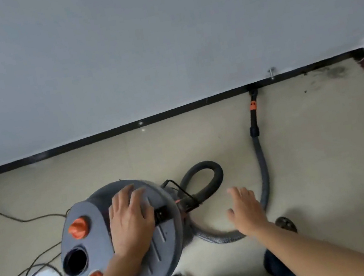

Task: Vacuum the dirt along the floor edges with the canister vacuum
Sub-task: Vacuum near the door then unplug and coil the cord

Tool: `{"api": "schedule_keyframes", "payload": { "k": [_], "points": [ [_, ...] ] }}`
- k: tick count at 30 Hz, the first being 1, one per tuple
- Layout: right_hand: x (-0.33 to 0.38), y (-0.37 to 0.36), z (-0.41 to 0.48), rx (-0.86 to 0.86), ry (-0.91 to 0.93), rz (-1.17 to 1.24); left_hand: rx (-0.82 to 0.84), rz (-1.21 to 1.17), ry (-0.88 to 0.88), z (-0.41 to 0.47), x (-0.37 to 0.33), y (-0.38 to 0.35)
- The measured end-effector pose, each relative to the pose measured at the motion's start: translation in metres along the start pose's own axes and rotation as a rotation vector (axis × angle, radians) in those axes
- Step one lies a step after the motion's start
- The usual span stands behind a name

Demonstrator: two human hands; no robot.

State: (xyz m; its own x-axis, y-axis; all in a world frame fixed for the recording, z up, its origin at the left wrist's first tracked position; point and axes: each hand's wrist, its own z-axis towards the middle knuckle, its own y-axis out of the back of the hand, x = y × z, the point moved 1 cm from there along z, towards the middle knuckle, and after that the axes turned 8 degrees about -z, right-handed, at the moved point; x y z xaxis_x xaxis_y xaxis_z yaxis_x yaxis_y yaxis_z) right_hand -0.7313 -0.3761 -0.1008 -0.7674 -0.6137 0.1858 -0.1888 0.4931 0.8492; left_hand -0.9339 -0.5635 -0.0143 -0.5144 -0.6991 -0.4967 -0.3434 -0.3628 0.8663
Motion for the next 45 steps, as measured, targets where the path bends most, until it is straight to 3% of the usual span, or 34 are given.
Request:
{"api": "schedule_keyframes", "payload": {
  "k": [5, 11, 16, 22, 32, 37, 45],
  "points": [
    [-0.149, 0.006, 0.026, 0.109, -0.295, 0.168, 0.159, -0.053, -0.076, 0.044, -0.124, -0.096],
    [-0.318, 0.041, 0.072, 0.174, -0.371, 0.193, 0.360, -0.079, 0.133, 0.070, -0.253, -0.230],
    [-0.431, 0.092, 0.104, 0.189, -0.424, 0.158, 0.460, -0.159, 0.286, 0.088, -0.339, -0.301],
    [-0.482, 0.136, 0.150, 0.197, -0.453, 0.273, 0.532, -0.109, 0.310, 0.134, -0.400, -0.335],
    [-0.557, 0.184, 0.286, 0.177, -0.451, 0.367, 0.562, -0.074, 0.364, 0.245, -0.437, -0.424],
    [-0.633, 0.182, 0.326, 0.192, -0.483, 0.362, 0.652, 0.011, 0.336, 0.267, -0.476, -0.488],
    [-0.799, 0.183, 0.369, 0.292, -0.521, 0.367, 0.676, -0.023, 0.394, 0.289, -0.607, -0.618]
  ]
}}
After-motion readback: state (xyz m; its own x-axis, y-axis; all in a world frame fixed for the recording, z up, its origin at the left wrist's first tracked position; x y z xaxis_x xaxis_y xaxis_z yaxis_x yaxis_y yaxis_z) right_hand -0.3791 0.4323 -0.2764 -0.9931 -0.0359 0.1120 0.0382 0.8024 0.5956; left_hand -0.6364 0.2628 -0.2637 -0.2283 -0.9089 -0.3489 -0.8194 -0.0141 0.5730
